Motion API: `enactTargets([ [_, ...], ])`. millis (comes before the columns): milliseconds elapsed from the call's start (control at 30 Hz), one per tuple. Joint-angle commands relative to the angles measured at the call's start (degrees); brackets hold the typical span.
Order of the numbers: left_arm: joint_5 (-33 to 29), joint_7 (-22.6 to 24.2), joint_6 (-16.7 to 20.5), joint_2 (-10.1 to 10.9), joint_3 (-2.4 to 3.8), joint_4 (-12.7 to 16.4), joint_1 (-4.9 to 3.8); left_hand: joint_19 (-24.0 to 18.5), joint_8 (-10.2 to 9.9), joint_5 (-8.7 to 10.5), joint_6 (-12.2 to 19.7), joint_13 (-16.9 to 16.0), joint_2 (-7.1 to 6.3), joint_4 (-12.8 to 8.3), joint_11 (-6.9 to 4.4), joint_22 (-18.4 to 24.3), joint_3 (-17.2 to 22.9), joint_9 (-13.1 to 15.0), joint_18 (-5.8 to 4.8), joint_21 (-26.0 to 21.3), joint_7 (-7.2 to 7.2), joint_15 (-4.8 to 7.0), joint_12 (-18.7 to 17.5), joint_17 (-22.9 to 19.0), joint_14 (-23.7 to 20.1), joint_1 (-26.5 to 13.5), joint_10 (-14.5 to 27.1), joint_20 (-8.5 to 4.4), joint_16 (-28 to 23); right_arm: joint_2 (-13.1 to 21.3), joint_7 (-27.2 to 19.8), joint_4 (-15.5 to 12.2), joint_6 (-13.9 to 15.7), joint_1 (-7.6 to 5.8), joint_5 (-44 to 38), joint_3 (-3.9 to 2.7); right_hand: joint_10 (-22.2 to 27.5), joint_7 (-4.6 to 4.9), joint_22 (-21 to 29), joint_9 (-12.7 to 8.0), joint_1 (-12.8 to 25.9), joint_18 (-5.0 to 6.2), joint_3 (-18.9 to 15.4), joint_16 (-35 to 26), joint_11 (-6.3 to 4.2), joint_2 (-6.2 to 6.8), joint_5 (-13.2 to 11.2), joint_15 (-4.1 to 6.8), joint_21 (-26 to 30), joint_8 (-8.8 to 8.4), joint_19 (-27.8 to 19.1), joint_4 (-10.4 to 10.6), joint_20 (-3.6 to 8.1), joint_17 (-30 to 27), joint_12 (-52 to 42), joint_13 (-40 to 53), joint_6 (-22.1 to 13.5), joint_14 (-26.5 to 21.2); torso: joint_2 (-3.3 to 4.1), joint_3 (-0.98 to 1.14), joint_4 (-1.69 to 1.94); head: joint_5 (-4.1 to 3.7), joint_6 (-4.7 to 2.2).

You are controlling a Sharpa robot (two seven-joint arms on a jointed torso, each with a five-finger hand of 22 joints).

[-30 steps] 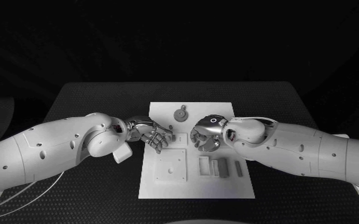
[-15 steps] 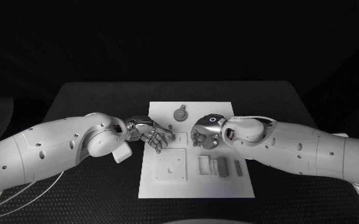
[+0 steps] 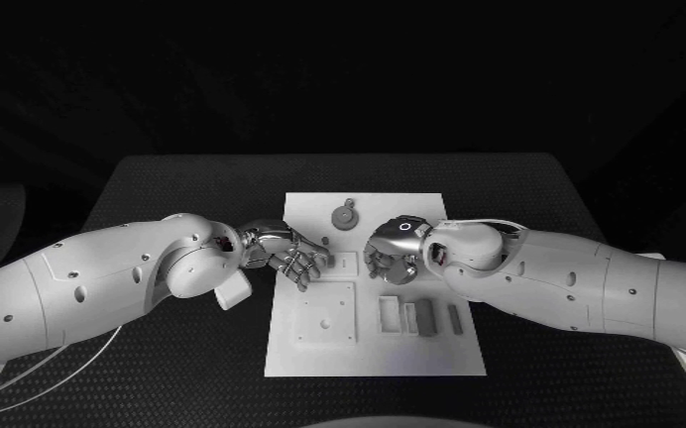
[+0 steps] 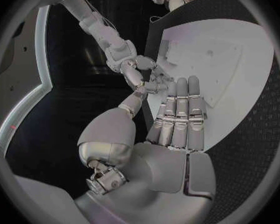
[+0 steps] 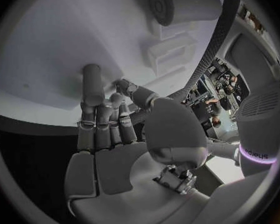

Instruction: Assemble the parts on the task board

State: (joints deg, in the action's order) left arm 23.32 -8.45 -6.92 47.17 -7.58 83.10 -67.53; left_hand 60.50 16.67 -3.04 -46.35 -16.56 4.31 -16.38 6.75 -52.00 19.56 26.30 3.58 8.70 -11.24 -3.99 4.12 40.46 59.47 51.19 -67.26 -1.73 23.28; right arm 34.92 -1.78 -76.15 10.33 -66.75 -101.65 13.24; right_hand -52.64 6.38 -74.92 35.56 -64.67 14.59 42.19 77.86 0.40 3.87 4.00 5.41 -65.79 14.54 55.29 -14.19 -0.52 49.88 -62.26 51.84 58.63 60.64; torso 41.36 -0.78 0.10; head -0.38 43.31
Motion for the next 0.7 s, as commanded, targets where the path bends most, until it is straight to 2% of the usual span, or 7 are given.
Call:
enactTargets([
  [33,0.46,0.37,-0.81,-0.06,0.02,0.15,-0.01,-0.23,0.27,0.11,0.2,-0.07,-0.06,-0.24,-0.14,-0.07,-0.26,-0.09,0.61,0.02,-0.03,0.06,0.07,0.1,0.39,0.68,-0.08,0.02,-0.39,0.06,2.6,-0.04,-4.04,0.82,-3.03,0.62,-0.45,0.05,-0.58,0.05,0.45,0.41,0.09,0.23,0.03,1.16,-0.09,0.02,-0.29,0.17,0.51,0.54,0.01,0.01,-0.3,-0.15,0.25,0.56,0.0,0.01,-0.02,0.01,0.0],
  [167,0.88,0.41,-0.78,-0.06,0.02,0.18,-0.01,-0.23,0.27,0.11,0.2,-0.08,-0.07,-0.24,-0.14,-0.07,-0.26,-0.1,0.61,0.02,-0.04,0.06,0.07,0.11,0.39,0.74,-0.08,0.02,-0.41,-0.11,3.32,-0.28,-4.33,0.98,-4.51,0.78,-0.6,0.15,-0.46,-0.13,1.35,0.41,0.17,0.18,0.07,3.28,-0.1,0.01,-0.27,0.01,0.85,1.75,0.18,-0.1,-0.35,-0.43,-0.12,0.78,0.01,0.01,-0.03,0.0,0.0],
  [300,0.9,0.4,-0.68,-0.05,0.02,0.21,-0.01,-0.25,0.29,0.1,0.21,-0.09,-0.11,-0.28,-0.14,-0.07,-0.25,-0.11,0.62,0.03,-0.03,0.07,0.08,0.18,0.42,1.06,-0.07,0.02,-0.47,-0.31,3.65,-0.47,-4.43,1.16,-5.31,0.91,-0.93,0.09,-0.44,-0.18,1.58,0.41,0.36,0.28,0.0,3.88,-0.12,0.06,-0.39,0.14,1.2,2.61,0.37,-0.13,-0.55,-0.58,0.09,1.13,0.01,0.01,-0.01,-0.04,0.02],
  [433,0.9,0.56,-0.55,-0.08,0.02,0.28,-0.01,-0.25,0.3,0.1,0.21,-0.1,-0.12,-0.28,-0.14,-0.07,-0.25,-0.12,0.61,0.03,-0.04,0.06,0.07,0.21,0.43,1.17,-0.07,0.02,-0.5,-0.36,3.88,-0.62,-3.48,1.32,-6.03,0.9,-2.2,-0.5,-0.51,0.16,1.34,0.41,0.44,0.55,-0.56,3.54,-0.14,0.54,-0.86,1.04,2.12,3.26,0.88,-0.24,-1.0,-0.9,1.4,2.42,0.0,0.01,-0.01,-0.04,0.01],
  [700,0.9,0.59,-0.36,-0.08,0.02,0.36,-0.01,-0.24,0.3,0.11,0.21,-0.11,-0.14,-0.25,-0.13,-0.07,-0.29,-0.12,0.6,0.03,-0.04,0.06,0.07,0.23,0.44,1.2,-0.06,0.03,-0.52,-0.41,5.01,-0.95,-1.89,1.33,-6.88,0.9,-4.37,-1.22,-0.57,0.79,1.24,0.41,0.32,0.6,-1.32,1.95,-0.13,1.2,-1.49,2.18,3.56,2.79,1.8,-0.59,-1.3,-1.56,2.69,4.64,-0.01,0.01,0.0,-0.1,-0.15],
])
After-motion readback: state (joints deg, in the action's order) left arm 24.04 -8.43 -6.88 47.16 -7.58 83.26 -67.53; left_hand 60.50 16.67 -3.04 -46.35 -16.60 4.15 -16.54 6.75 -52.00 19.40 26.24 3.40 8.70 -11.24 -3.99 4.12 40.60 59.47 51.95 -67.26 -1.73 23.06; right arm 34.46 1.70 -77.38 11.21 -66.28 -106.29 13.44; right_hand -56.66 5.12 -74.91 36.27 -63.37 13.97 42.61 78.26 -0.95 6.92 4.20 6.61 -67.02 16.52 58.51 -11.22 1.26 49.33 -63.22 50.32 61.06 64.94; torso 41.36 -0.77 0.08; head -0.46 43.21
